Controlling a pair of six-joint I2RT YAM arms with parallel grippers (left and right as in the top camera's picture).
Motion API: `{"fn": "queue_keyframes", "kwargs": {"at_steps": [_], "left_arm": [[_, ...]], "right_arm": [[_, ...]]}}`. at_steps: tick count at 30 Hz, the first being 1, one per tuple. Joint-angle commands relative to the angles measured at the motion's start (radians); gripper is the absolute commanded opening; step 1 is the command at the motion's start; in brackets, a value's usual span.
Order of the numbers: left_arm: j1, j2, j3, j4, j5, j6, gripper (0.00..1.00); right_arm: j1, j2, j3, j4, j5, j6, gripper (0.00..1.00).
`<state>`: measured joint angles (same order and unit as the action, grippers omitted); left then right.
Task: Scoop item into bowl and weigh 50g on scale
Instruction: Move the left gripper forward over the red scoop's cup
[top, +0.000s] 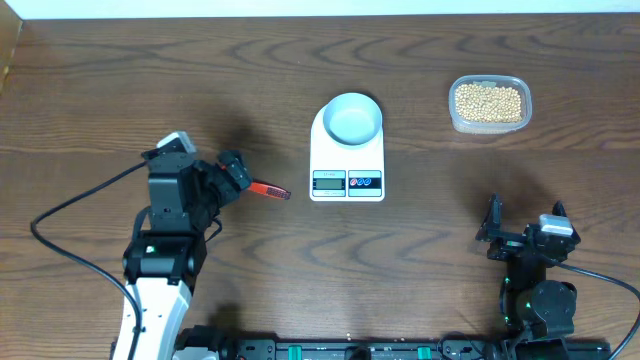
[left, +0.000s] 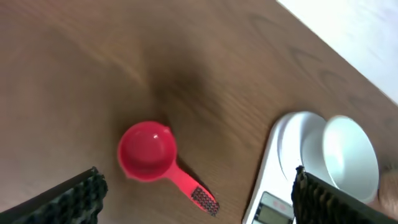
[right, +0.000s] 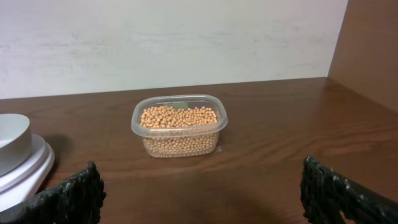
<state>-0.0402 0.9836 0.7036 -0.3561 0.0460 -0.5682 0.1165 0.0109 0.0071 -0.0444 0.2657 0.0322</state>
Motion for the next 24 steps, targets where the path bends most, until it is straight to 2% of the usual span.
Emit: {"fn": "queue_keyframes", "kwargs": {"at_steps": [1,6,16,20,24], "left_arm": [[-0.002,0.032,0.016,-0.025,-0.097,-0.195,0.97],[-0.002,0.09,0.016,-0.068,-0.137,-0.346,0.97],[-0.002,0.253,0.016,-0.068,-0.146,-0.441,0.88],[-0.002,0.324,0.016,-0.063,-0.146,-0.509,0.79],[-0.002,0.376,0.016,-0.027,-0.149,-0.511,0.78]], "right_arm": [[0.005,-0.006,-0.002,-0.004,0.013,-0.015,0.99],[0.005,-0.006,-0.002,-0.004,0.013,-0.015,0.99],[0.005,-0.006,-0.002,-0.004,0.013,-0.015,0.99],[0.005,-0.006,-0.002,-0.004,0.013,-0.015,0.99],[0.005,-0.006,-0.002,-0.004,0.013,-0.015,0.99]]}}
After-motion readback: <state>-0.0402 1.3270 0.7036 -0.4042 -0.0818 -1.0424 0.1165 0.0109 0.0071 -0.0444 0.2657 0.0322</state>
